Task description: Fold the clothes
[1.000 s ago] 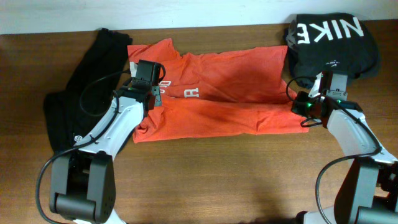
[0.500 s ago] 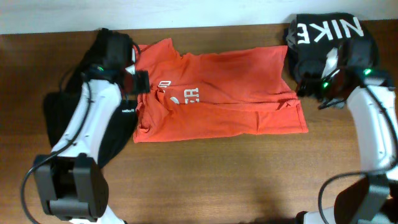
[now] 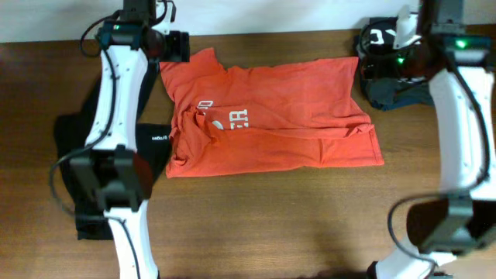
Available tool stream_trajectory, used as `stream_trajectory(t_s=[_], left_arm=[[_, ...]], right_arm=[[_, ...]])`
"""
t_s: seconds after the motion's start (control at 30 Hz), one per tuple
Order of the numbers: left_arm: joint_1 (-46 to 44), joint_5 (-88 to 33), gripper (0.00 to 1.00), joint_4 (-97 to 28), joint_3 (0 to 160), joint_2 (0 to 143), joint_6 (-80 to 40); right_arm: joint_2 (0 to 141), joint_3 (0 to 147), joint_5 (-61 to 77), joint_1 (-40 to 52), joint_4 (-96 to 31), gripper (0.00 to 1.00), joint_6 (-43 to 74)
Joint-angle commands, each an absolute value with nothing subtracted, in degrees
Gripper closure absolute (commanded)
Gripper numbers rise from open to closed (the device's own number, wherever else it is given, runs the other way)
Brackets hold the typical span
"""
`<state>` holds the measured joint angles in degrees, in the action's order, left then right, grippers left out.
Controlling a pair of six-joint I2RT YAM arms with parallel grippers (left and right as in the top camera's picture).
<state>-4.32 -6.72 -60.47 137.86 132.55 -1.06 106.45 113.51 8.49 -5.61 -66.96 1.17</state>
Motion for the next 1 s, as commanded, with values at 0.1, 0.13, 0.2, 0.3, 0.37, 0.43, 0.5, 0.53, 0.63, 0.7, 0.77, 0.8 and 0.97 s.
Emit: stream_trajectory(t_s=[0.1,0.13,0.2,0.3,0.37,0.43,0.5,0.53,0.63,0.7,0.77,0.8,0.97], left_arm=[[1.7,-10.3,0.25,-56.2,149.1,144.9,-4.5],[2.0,-10.3,0.25,-55.2,149.1,145.7,-4.5],[2.3,-10.3,0.26,-52.1,149.1,147.5,-4.5],[2.1,-10.3,0.30,-48.7,149.1,149.3,-4.5],[1.7,-10.3,0.31,-47.1,149.1,150.5,-4.4],[1.3,-10.2,0.31,-46.3,149.1,151.7,-4.2],[0.5,-10.1,0.32,-46.2,149.1,153.0,-4.2],[0.4,-10.1,0.32,-46.1,149.1,153.4,-4.2],[-0.5,-10.1,0.32,-46.1,149.1,155.1,-4.2],[-1.0,-10.1,0.32,-46.1,149.1,156.3,-3.0],[-1.7,-8.2,0.31,-45.9,149.1,157.8,-2.9],[-1.9,-7.1,0.32,-45.7,149.1,158.5,-2.9],[-2.0,-5.0,0.32,-45.5,149.1,159.5,-3.0]], right_arm=[[110.0,115.7,8.4,-3.4,-66.9,0.14,-0.3],[110.0,115.7,8.4,-3.2,-66.7,0.14,-0.3],[110.0,115.7,8.4,-2.9,-66.7,0.14,-0.2],[110.0,115.6,8.4,-2.9,-66.7,0.14,-0.2],[110.0,115.6,8.4,-2.9,-66.7,0.14,-0.2],[110.0,115.5,8.4,-2.9,-66.7,0.15,-0.3],[110.0,115.4,8.4,-2.9,-66.8,0.14,-0.3],[110.0,115.3,8.4,-2.9,-66.8,0.15,-0.3],[110.0,115.3,8.4,-2.9,-66.8,0.14,-0.3],[110.0,115.3,8.4,-2.9,-66.9,0.14,-0.3],[110.0,115.3,8.4,-2.9,-66.9,0.14,-0.3],[110.0,115.3,8.4,-2.9,-66.9,0.14,-0.3],[110.0,115.3,8.4,-2.9,-66.9,0.14,-0.3]])
